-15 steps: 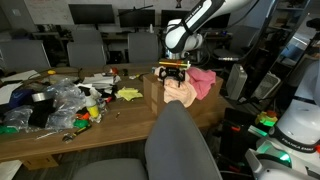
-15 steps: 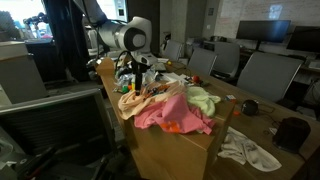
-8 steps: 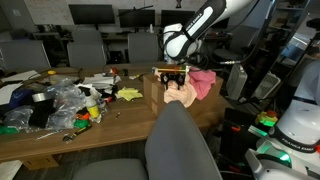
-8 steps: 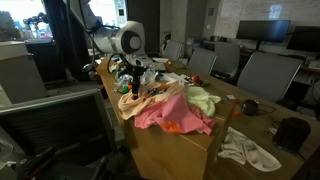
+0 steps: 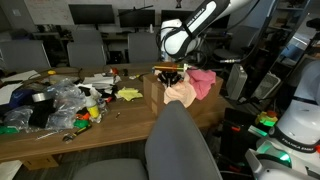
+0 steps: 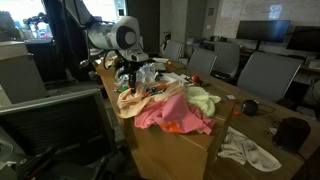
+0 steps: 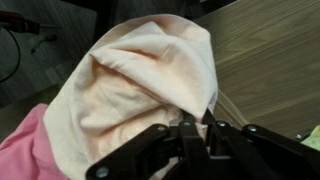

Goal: Remove the light pink cloth from the top of the box and hang it on the chair

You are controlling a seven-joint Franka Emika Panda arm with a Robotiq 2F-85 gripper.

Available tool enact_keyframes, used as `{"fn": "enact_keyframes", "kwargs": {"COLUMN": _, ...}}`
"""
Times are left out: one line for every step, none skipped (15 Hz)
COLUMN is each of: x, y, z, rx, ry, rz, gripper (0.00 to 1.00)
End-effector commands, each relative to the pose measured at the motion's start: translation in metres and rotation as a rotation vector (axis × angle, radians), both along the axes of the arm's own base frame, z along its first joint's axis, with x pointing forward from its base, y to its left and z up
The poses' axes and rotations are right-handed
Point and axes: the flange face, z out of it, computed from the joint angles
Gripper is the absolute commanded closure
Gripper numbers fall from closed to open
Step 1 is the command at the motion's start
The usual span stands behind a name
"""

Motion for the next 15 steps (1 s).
{"fn": "enact_keyframes", "kwargs": {"x": -0.007, "y": 0.031, "z": 0.065, "rx": 0.006, "ry": -0.113, "rz": 0.126, "gripper": 1.0}}
{"fn": "enact_keyframes", "kwargs": {"x": -0.009, "y": 0.044, "z": 0.087, "rx": 0.004, "ry": -0.139, "rz": 0.176, "gripper": 0.99}}
{"fn": "enact_keyframes", "kwargs": {"x": -0.009, "y": 0.054, "z": 0.103, "rx": 0.006, "ry": -0.167, "rz": 0.216, "gripper": 0.98}}
{"fn": "enact_keyframes", "kwargs": {"x": -0.013, "y": 0.07, "z": 0.127, "rx": 0.004, "ry": -0.191, "rz": 0.267, "gripper": 0.98}}
{"fn": "enact_keyframes", "kwargs": {"x": -0.016, "y": 0.083, "z": 0.145, "rx": 0.007, "ry": -0.215, "rz": 0.316, "gripper": 0.98}}
{"fn": "enact_keyframes", "kwargs": {"x": -0.019, "y": 0.097, "z": 0.164, "rx": 0.008, "ry": -0.23, "rz": 0.37, "gripper": 0.98}}
{"fn": "enact_keyframes", "kwargs": {"x": -0.024, "y": 0.113, "z": 0.182, "rx": 0.012, "ry": -0.243, "rz": 0.423, "gripper": 0.98}}
{"fn": "enact_keyframes", "kwargs": {"x": -0.027, "y": 0.131, "z": 0.198, "rx": 0.008, "ry": -0.238, "rz": 0.481, "gripper": 0.98}}
{"fn": "enact_keyframes", "kwargs": {"x": -0.032, "y": 0.145, "z": 0.211, "rx": 0.01, "ry": -0.239, "rz": 0.537, "gripper": 0.98}}
{"fn": "enact_keyframes", "kwargs": {"x": -0.035, "y": 0.163, "z": 0.223, "rx": 0.005, "ry": -0.221, "rz": 0.593, "gripper": 0.98}}
{"fn": "enact_keyframes", "kwargs": {"x": -0.04, "y": 0.179, "z": 0.233, "rx": 0.0, "ry": -0.209, "rz": 0.65, "gripper": 0.98}}
{"fn": "enact_keyframes", "kwargs": {"x": -0.043, "y": 0.197, "z": 0.241, "rx": -0.012, "ry": -0.181, "rz": 0.7, "gripper": 0.98}}
{"fn": "enact_keyframes", "kwargs": {"x": -0.046, "y": 0.215, "z": 0.248, "rx": -0.025, "ry": -0.159, "rz": 0.747, "gripper": 0.98}}
{"fn": "enact_keyframes", "kwargs": {"x": -0.05, "y": 0.233, "z": 0.253, "rx": -0.036, "ry": -0.133, "rz": 0.793, "gripper": 0.98}}
{"fn": "enact_keyframes", "kwargs": {"x": -0.054, "y": 0.25, "z": 0.257, "rx": -0.048, "ry": -0.107, "rz": 0.84, "gripper": 0.98}}
